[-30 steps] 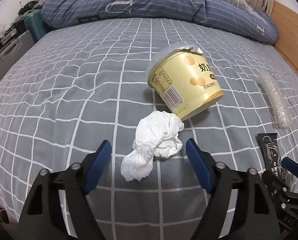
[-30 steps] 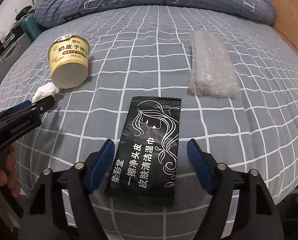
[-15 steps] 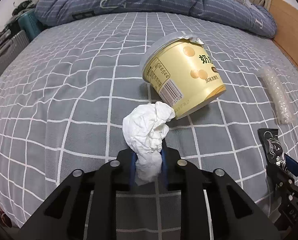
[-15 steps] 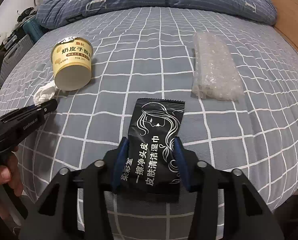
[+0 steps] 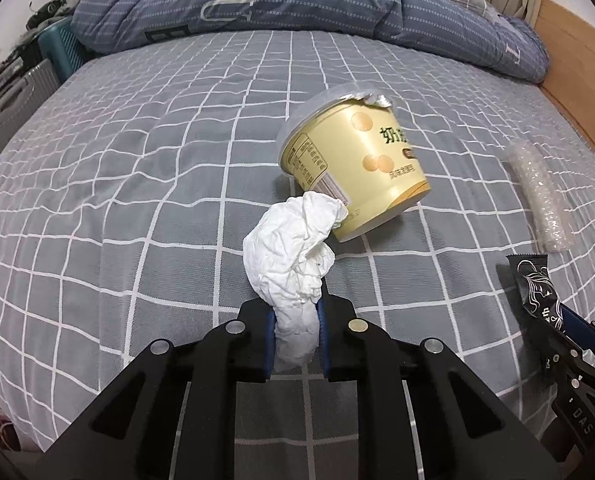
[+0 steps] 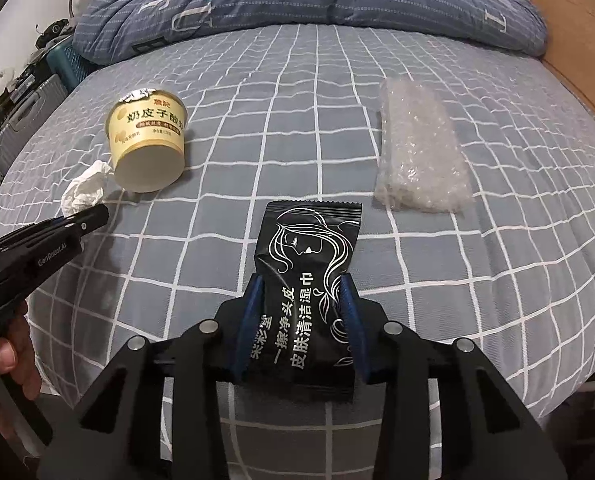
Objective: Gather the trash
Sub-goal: 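Grasp the black sachet with the right tool while the left tool grasps the white tissue, then carry the black sachet with the right tool while the left tool carries the tissue to the bin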
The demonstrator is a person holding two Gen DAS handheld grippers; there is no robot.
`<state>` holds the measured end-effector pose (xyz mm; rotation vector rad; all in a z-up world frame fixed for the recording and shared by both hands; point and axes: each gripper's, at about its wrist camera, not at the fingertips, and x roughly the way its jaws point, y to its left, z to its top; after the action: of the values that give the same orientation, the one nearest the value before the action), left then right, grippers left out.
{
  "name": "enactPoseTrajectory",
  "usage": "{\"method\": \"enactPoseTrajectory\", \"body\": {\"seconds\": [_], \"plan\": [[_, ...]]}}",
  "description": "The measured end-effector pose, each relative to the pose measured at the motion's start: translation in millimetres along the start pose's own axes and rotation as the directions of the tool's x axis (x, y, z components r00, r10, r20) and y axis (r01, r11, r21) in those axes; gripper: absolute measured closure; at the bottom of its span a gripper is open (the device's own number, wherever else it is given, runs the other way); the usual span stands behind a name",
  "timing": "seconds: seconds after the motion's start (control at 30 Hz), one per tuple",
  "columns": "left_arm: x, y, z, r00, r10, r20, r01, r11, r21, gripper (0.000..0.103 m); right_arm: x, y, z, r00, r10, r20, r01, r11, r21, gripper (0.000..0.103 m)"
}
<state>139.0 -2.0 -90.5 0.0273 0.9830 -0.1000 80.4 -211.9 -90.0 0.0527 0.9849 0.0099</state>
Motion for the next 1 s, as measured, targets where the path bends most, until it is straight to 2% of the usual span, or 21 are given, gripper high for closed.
{"method": "enactPoseTrajectory", "body": {"seconds": [0.5, 0.83, 1.0], "plan": [[-38, -4, -2, 0.999, -0.014, 0.045, 0.013, 1.000, 0.009, 0.087, -41, 9, 2, 0.998, -0.003, 0.062, 0.004, 1.000, -0.027, 0.066], [-80, -7, -31, 0.994, -0.057, 0.093, 0.056, 0.998, 0.007, 0.087, -69, 14, -15, 0.995, 0.012, 0.102, -0.007, 0.999, -0.049, 0.066], [-93, -10, -49, 0.994, -0.061, 0.087, 0.062, 0.998, -0.002, 0.087, -83, 16, -31, 0.994, 0.022, 0.108, -0.015, 0.998, -0.062, 0.066]]}}
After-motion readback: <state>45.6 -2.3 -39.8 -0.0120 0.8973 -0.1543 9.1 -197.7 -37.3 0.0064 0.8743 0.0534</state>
